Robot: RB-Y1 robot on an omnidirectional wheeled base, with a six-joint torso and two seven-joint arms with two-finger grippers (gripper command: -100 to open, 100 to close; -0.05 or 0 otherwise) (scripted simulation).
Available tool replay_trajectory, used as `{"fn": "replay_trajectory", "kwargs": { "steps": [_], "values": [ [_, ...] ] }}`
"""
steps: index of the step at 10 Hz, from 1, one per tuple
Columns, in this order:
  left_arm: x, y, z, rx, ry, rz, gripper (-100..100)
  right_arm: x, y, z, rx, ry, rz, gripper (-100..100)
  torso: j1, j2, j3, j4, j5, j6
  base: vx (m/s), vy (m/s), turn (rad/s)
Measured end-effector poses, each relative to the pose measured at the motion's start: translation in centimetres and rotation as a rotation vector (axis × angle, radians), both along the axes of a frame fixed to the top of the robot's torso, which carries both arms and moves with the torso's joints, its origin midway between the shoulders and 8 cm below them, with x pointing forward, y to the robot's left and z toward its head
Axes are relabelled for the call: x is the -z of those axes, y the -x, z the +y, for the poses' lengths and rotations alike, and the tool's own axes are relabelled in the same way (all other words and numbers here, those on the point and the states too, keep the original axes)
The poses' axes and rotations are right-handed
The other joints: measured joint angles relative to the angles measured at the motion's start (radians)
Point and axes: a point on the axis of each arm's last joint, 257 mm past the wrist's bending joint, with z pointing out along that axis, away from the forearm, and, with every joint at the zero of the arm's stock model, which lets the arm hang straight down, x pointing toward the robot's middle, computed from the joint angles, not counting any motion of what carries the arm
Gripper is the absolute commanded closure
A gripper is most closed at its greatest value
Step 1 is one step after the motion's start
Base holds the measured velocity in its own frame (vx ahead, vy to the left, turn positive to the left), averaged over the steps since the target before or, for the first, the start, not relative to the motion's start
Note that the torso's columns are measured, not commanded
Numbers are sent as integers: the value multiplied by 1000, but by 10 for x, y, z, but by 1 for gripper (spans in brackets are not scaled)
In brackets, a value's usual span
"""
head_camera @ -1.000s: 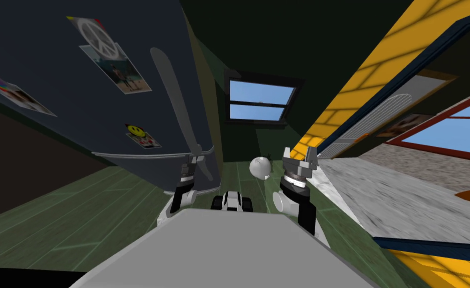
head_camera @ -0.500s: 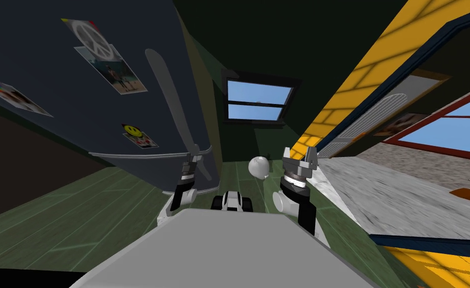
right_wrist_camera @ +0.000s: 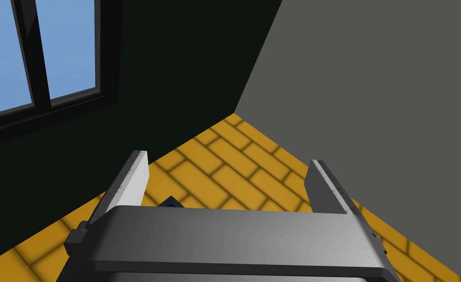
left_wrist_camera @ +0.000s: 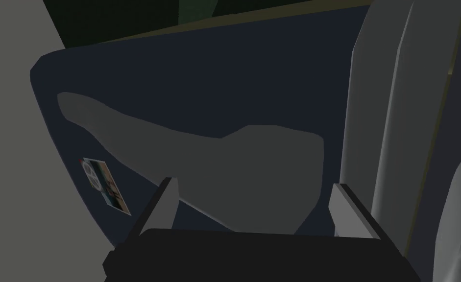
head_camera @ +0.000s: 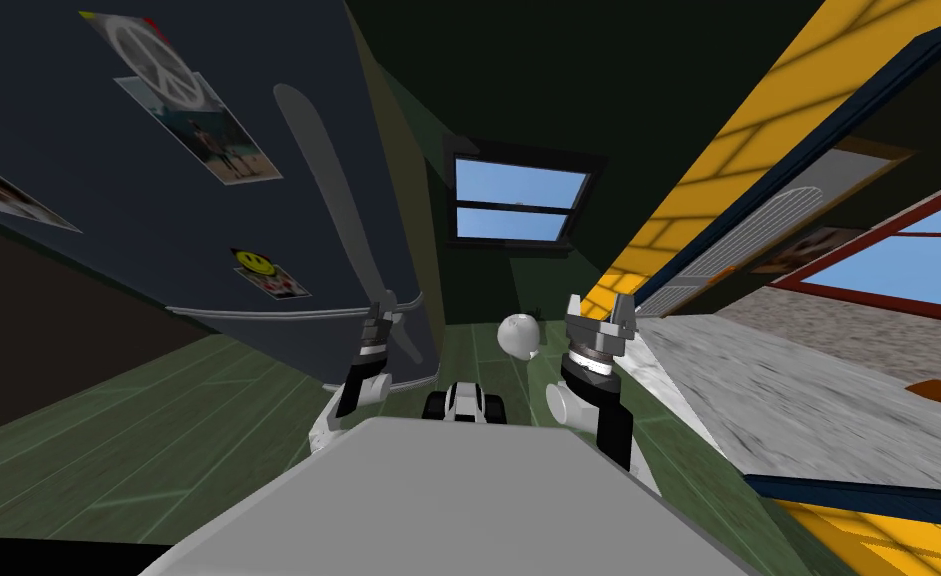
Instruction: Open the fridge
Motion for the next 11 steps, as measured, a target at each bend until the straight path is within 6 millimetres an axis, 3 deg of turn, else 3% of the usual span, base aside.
{"fn": "replay_trajectory", "kwargs": {
  "steps": [5,11],
  "values": [
    [9,5,-6,12,-5,-16,100,0,0,0,0,0,0,0,5,-3,-1,-1,2,1,-86,55,-45],
    [10,0,-35,153,-3,11,100,0,0,0,0,0,0,0,10,0,-2,6,-2,-7,-323,146,-102]
  ]
}}
